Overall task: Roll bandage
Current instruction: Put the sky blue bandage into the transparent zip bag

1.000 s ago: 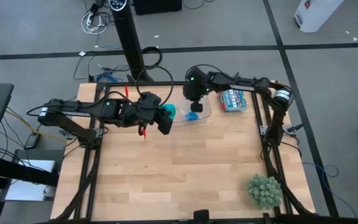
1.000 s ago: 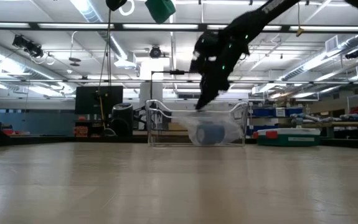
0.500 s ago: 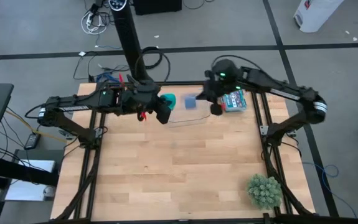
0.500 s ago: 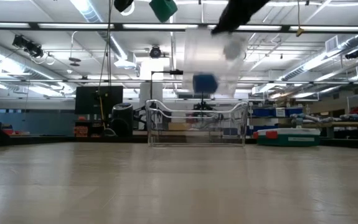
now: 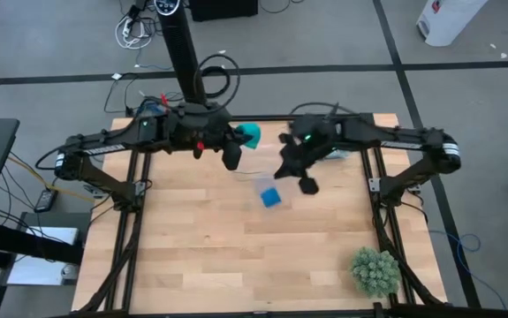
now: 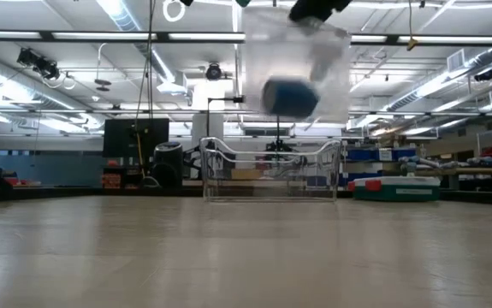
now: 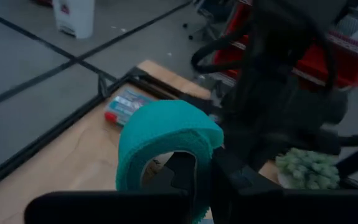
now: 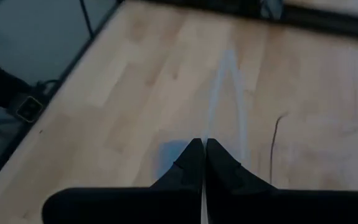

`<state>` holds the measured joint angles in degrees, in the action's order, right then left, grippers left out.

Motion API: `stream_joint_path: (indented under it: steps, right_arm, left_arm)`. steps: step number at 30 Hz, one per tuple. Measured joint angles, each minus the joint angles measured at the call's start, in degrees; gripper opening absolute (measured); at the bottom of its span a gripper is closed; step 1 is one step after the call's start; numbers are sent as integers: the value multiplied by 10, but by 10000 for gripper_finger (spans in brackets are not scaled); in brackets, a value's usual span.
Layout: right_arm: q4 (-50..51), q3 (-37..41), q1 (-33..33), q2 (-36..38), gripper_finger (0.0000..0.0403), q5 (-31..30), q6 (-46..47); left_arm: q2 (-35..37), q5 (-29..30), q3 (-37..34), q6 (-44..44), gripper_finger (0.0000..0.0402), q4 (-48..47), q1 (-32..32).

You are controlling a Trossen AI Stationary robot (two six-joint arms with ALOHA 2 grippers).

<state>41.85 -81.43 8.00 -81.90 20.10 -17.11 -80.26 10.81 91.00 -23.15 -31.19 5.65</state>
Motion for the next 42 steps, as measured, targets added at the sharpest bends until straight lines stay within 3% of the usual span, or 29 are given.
stream_joint_path:
  steps: [8, 16, 23, 29, 42]
  right_arm:
    - [-21, 0, -28, -92, 0, -36, 17]
    - [-17, 0, -39, -161, 0, -70, 19]
    - [-17, 1, -43, -150, 0, -69, 25]
    - [-56, 0, -46, -125, 0, -123, 23]
    - [-74, 5, -41, -156, 0, -124, 20]
  left_arm:
    - [0, -28, -55, -74, 31, -13, -23]
    - [0, -28, -172, -187, 31, 77, -48]
    - [0, -35, -219, -241, 31, 167, -54]
    - [0, -58, -214, -231, 31, 184, -55]
    - [-1, -117, -264, -290, 31, 171, -55]
